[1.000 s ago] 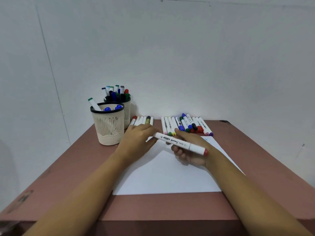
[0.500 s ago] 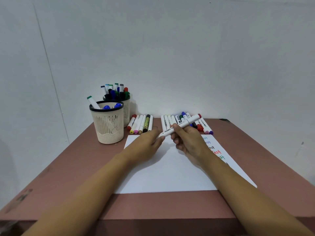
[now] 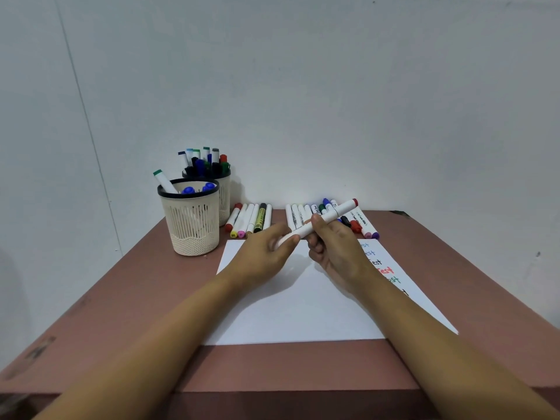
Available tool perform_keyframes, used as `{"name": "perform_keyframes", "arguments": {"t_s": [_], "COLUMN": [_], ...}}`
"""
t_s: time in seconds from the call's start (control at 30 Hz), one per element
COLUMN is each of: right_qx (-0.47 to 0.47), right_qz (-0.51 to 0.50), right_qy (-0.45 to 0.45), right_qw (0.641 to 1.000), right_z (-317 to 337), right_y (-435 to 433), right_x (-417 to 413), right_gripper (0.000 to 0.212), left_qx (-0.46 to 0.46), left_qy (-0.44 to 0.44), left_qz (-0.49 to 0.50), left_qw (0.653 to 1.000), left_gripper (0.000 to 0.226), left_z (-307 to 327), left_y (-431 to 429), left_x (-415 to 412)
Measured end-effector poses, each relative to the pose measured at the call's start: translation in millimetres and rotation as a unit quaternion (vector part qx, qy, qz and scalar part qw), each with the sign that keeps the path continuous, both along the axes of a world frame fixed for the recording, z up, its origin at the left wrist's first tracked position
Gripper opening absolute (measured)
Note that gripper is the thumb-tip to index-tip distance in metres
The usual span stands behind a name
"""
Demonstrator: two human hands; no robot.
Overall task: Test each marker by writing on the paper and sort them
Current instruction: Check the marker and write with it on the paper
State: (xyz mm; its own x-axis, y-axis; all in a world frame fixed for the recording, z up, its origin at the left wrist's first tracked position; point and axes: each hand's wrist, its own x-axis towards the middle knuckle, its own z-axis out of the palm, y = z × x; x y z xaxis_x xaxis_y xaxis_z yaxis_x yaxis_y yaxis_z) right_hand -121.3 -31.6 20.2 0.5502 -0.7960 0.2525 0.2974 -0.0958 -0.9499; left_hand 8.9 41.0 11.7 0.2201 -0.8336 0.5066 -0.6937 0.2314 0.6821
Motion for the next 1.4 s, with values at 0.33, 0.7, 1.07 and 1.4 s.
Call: {"name": "perform_keyframes", "arguments": {"t_s": [0.33,0.7,1.07,1.4], "right_qx": [-0.015,-0.042,0.156,0.132], "right_qz": [-0.080,-0.035,-0.087,-0.096], "right_qy": [0.036,0.024,-0.107,-0.039], "right_qw": [0.996,0.998,0.978,0.986], "right_z": [7,8,18,12], "right_y": [2,-2,-9,-20], "right_x": [1,-3,-11,-30], "right_gripper": [0.030,0.025,0.028,0.014], "left_qx": [0.022,0.058,0.063,0.147], "left_qy": [-0.154,-0.171,-0.109,-0.226], "left_qz": [0.030,0.036,0.098,0.080], "left_qw": [0.987,0.983,0.987,0.960], "left_gripper": [0.014,0.026,0.038,0.034], "left_z": [4,3,2,-17], "left_y": [7,4,4,0], "left_x": [7,7,20,35]}}
